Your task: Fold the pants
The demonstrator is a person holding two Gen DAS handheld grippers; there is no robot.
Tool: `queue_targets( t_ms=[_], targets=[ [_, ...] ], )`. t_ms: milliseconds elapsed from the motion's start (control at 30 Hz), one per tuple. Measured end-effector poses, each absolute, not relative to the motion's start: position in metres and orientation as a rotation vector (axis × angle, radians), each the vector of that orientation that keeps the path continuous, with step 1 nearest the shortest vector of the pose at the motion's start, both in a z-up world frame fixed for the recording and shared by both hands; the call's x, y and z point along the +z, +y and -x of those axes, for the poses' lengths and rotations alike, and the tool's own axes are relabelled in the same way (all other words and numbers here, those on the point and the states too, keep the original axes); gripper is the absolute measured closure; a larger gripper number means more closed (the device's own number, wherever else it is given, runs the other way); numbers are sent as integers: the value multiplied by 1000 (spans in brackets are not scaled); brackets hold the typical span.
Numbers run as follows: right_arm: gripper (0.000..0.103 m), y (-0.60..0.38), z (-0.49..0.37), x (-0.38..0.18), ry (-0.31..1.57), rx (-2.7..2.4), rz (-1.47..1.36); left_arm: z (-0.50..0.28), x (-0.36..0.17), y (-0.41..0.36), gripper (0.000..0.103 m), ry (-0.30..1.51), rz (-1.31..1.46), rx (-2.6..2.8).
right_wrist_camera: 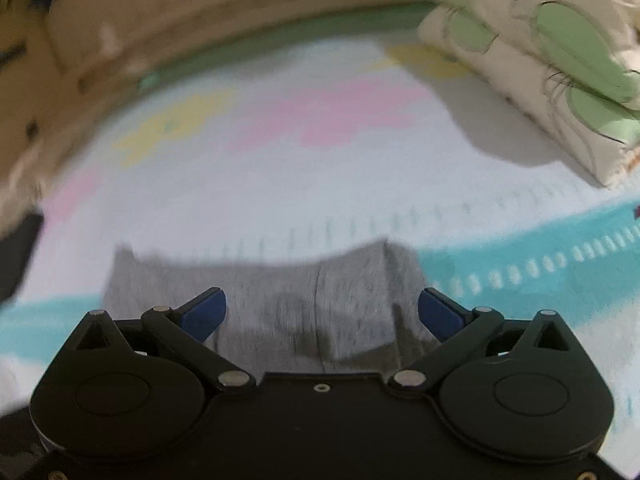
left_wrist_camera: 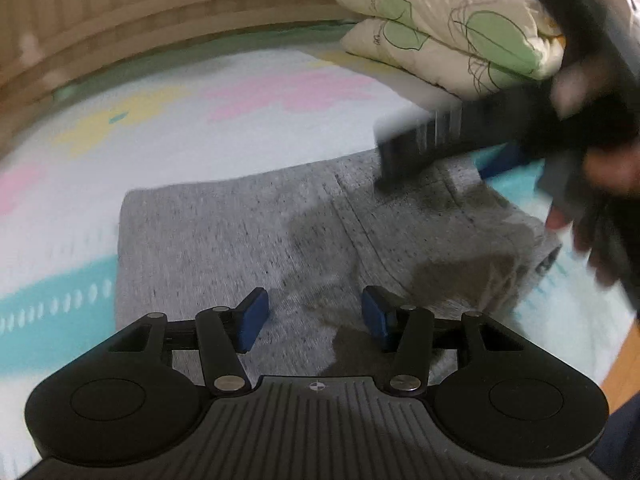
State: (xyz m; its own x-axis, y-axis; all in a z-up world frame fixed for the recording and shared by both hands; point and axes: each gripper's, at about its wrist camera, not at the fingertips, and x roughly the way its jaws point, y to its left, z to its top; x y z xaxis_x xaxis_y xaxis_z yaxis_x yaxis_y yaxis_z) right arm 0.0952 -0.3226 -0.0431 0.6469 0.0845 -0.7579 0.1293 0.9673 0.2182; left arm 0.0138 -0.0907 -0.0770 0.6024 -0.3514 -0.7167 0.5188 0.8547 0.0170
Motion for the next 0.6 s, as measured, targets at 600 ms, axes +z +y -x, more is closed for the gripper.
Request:
queue_targets(
  t_ms=[600],
  targets=[
    [1, -329, -60, -84, 936, 136, -133, 7, -72, -79, 51, 776, -228, -547]
  ],
)
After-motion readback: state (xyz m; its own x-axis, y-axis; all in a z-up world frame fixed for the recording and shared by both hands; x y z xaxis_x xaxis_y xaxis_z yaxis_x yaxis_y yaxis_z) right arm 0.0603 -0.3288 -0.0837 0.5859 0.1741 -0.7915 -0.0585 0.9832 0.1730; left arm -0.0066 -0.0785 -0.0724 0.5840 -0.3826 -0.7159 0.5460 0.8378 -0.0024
